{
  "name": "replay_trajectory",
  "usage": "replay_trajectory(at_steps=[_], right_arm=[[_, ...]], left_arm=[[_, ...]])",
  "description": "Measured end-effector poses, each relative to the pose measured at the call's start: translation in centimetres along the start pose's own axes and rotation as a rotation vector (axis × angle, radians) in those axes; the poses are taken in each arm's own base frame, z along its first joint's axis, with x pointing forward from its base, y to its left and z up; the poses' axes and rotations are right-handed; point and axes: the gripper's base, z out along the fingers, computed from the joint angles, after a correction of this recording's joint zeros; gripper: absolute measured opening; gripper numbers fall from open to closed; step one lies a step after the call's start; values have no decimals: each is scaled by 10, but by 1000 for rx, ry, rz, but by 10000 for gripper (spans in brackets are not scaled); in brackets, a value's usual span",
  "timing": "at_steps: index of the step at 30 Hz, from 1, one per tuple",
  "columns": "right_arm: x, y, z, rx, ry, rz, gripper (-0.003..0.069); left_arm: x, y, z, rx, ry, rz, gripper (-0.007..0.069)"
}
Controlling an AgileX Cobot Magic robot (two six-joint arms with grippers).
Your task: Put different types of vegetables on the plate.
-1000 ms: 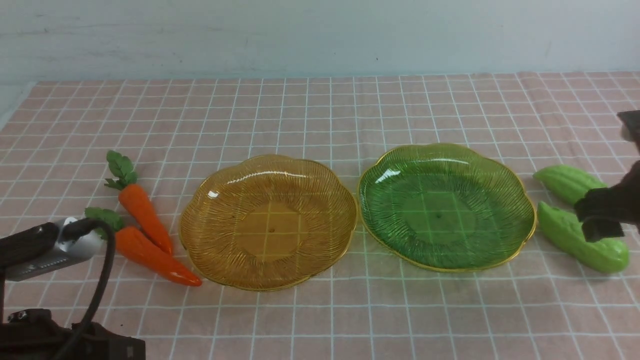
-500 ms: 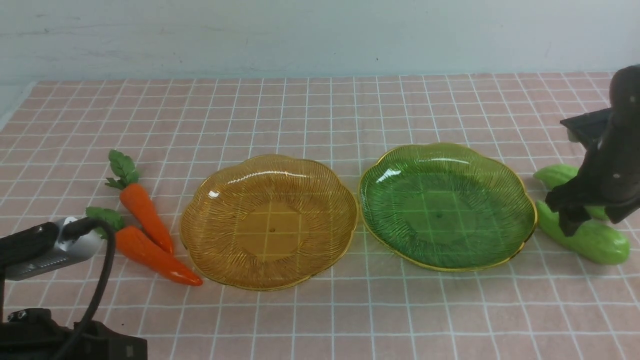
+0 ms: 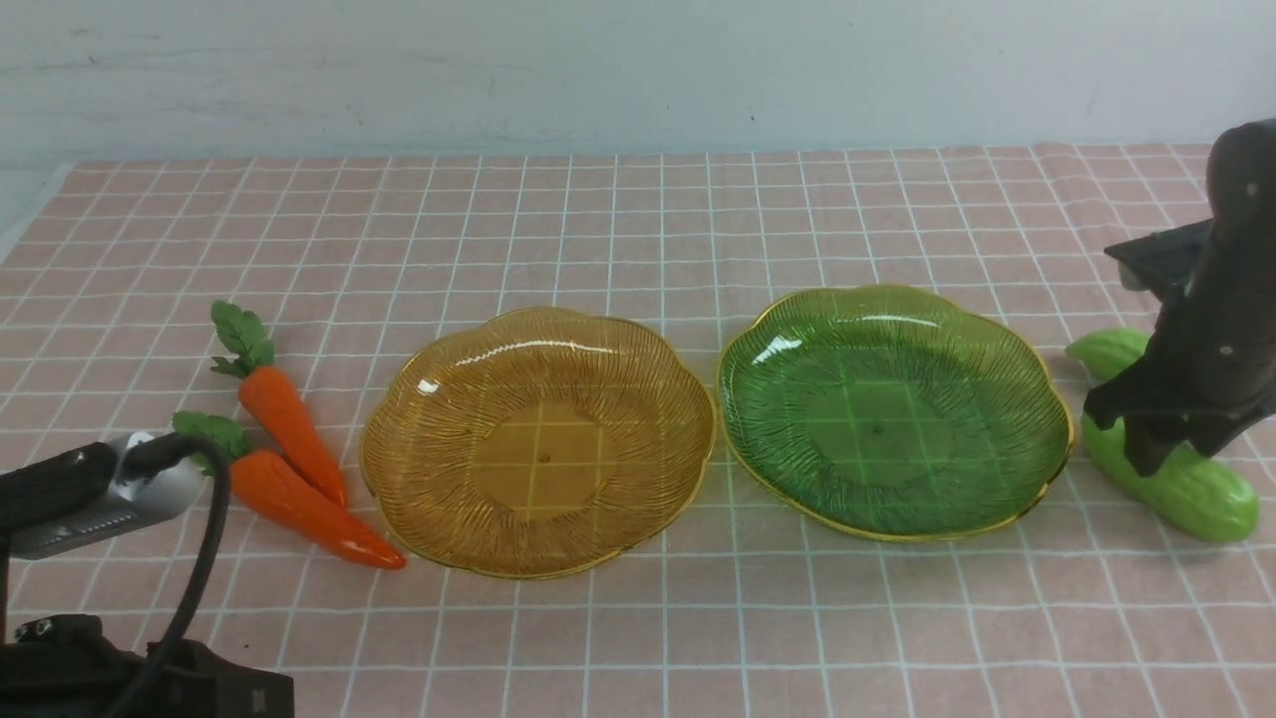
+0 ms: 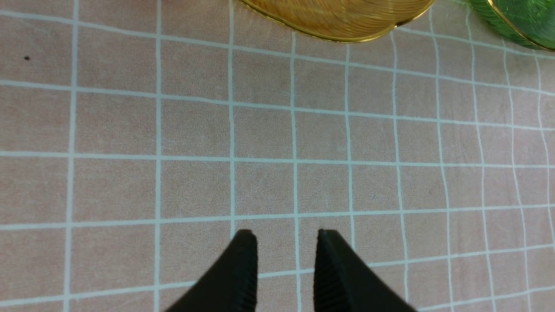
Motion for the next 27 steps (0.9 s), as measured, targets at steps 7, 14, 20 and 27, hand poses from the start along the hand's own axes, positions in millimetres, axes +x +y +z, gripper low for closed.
replay_trajectory(at_steps=[7, 14, 20, 27], right_arm=[[17, -6, -27, 47, 24, -23, 66], [25, -10, -84, 38, -132, 23, -13], [23, -9, -82, 24, -126, 72, 40], [11, -10, -30, 28, 9, 152, 359]], left_arm=[[0, 0, 0, 0, 0, 0, 179], [0, 0, 0, 0, 0, 0, 179], [0, 0, 0, 0, 0, 0, 179], [0, 0, 0, 0, 0, 0, 179]])
